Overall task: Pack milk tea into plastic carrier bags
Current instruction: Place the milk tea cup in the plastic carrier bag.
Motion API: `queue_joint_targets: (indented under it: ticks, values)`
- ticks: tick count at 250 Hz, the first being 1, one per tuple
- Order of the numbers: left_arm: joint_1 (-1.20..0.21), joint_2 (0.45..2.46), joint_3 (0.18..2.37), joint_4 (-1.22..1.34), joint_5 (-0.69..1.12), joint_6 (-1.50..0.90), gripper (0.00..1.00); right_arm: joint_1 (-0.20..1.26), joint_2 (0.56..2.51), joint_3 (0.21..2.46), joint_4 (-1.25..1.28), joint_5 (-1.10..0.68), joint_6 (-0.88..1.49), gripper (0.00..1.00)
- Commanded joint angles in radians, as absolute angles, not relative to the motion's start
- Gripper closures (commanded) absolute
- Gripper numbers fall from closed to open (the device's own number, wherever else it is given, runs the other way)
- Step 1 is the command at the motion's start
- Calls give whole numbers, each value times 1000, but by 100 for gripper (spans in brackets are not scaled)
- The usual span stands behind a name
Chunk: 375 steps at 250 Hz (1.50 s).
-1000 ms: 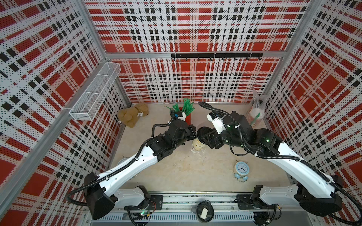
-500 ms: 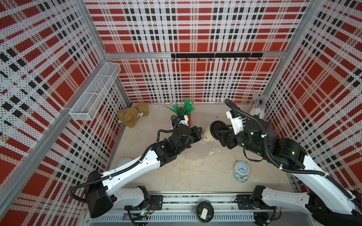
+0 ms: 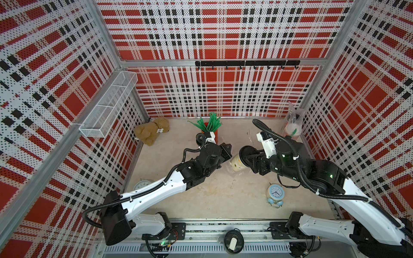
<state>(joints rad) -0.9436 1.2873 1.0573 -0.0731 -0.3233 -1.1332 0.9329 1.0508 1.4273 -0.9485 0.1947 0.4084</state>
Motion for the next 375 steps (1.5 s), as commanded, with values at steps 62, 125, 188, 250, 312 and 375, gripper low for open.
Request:
queue_joint_targets:
  ticks: [62, 125, 188, 250, 312, 375]
  values:
    - [-949, 1260, 1008, -50, -377, -1211, 100, 941, 1057, 1257, -720, 189, 439, 98]
    - [-948, 1222, 996, -102, -436, -1223, 100, 944, 1070, 1134, -579, 189, 480, 98]
    - [-943, 1201, 982, -121, -457, -1238, 100, 943, 1102, 1080, -517, 199, 503, 97]
    - [-937, 1201, 979, -124, -453, -1244, 100, 943, 1184, 1079, -471, 152, 500, 97]
    - [-925, 1186, 971, -133, -459, -1246, 100, 943, 1221, 1030, -364, 129, 537, 96]
    - [-916, 1177, 968, -143, -459, -1249, 100, 943, 1170, 948, -239, 168, 597, 97]
